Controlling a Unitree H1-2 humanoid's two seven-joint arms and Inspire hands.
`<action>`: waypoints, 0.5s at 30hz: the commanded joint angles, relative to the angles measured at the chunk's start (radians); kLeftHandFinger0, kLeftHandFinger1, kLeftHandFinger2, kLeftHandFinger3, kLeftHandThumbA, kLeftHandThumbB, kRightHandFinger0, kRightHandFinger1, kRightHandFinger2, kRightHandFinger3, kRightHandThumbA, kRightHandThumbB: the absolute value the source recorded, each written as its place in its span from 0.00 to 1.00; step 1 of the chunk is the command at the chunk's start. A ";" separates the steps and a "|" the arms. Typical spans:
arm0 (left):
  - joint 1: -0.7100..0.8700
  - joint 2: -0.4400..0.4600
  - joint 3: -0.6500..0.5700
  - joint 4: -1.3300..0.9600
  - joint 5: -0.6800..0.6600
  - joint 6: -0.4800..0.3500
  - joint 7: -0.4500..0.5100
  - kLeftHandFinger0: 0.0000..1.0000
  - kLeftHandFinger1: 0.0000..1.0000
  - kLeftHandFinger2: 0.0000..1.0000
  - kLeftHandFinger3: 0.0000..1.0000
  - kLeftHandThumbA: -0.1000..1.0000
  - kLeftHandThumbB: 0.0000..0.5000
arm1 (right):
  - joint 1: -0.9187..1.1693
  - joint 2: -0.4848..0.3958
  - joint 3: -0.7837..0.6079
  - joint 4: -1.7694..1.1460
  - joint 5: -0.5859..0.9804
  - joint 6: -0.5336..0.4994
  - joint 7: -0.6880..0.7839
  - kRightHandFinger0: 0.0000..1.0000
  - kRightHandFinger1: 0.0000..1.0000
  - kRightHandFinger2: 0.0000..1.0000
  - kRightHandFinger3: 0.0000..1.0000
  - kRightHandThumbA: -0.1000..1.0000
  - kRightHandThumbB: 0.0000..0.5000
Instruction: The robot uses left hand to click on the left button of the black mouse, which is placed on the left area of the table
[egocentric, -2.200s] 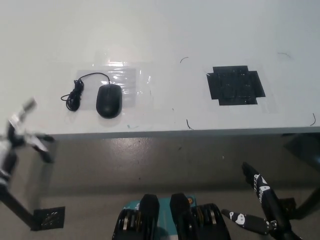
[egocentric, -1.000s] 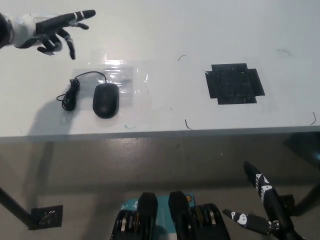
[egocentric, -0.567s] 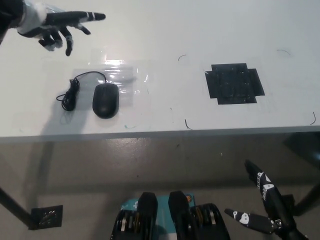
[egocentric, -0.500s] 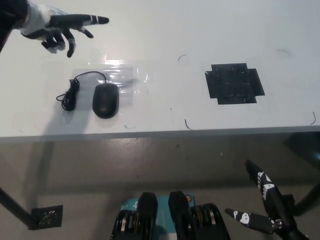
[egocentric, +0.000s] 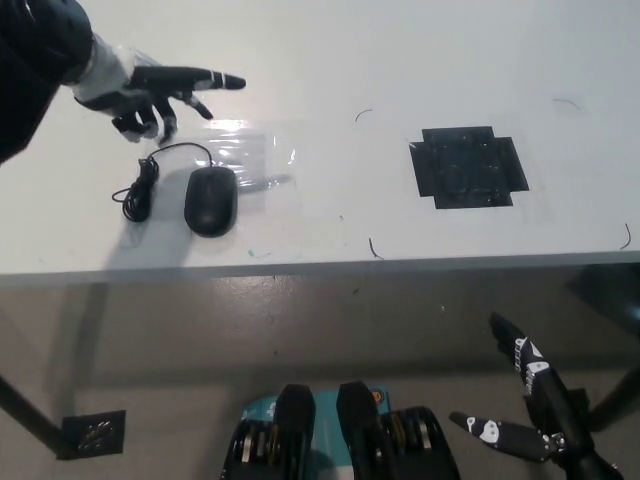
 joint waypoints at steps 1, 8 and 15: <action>-0.036 0.005 -0.007 0.011 0.079 -0.066 0.022 0.00 0.00 0.22 1.00 1.00 0.49 | -0.019 -0.014 -0.007 -0.035 0.004 -0.010 0.013 1.00 1.00 1.00 1.00 1.00 0.31; -0.046 -0.024 -0.006 0.082 0.117 -0.084 0.006 0.00 0.02 0.28 1.00 1.00 0.46 | -0.026 -0.010 -0.011 -0.030 0.009 -0.009 0.013 1.00 1.00 1.00 1.00 1.00 0.36; -0.057 -0.043 -0.017 0.150 0.164 -0.135 0.015 0.00 0.01 0.28 1.00 1.00 0.43 | -0.021 -0.009 -0.013 -0.037 0.004 -0.004 0.009 1.00 1.00 1.00 1.00 1.00 0.37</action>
